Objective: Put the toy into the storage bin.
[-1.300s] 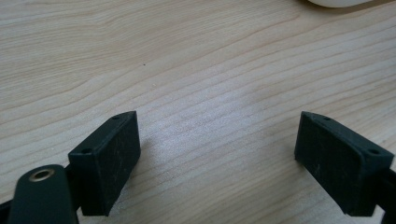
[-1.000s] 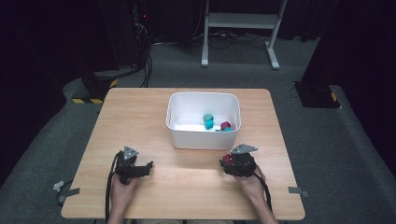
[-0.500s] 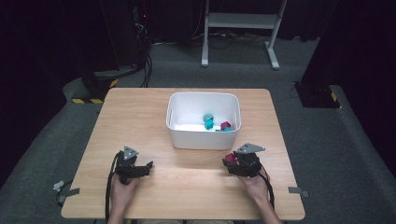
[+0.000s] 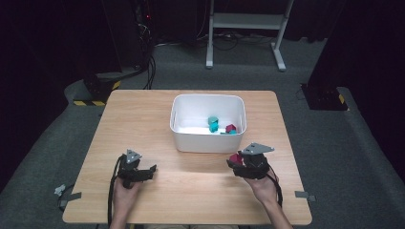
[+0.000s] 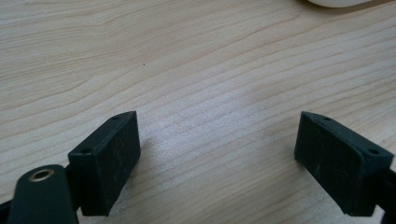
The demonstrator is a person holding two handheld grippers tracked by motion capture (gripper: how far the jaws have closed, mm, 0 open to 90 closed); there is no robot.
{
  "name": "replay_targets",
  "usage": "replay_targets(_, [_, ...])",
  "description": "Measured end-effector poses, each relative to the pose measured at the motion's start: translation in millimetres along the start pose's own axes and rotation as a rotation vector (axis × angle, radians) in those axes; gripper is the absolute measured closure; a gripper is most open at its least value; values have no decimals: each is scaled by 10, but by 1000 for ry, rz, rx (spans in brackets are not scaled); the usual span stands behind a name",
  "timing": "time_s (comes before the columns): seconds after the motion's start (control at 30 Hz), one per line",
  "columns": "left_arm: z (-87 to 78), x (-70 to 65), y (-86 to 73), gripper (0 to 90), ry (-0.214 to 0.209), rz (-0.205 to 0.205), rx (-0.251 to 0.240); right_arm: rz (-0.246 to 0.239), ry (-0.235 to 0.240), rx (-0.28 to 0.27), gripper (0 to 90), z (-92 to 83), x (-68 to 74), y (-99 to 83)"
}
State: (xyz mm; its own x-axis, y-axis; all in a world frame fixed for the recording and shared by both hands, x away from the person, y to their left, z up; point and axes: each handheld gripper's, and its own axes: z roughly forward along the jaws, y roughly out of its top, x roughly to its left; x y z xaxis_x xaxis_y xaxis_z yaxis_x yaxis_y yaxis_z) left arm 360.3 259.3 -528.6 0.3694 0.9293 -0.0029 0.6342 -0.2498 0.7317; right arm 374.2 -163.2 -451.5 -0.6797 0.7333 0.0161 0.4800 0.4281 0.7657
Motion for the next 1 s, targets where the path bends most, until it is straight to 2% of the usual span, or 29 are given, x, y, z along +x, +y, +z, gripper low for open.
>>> replay_targets(0.47, [0, 0, 0, 146, 0, 0, 0, 10, 69, -48, 410, -237, -54, 231])
replay_targets(0.6, [0, 0, 0, 146, 0, 0, 0, 12, 92, -61, 410, -325, -90, 358])
replay_targets(0.73, [0, 0, 0, 146, 0, 0, 0, -7, 99, -65, 410, -382, -84, 461])
replay_targets(1.0, [0, 2, 1, 146, 0, -1, 0, 11, 126, -66, 410, -427, -128, 609])
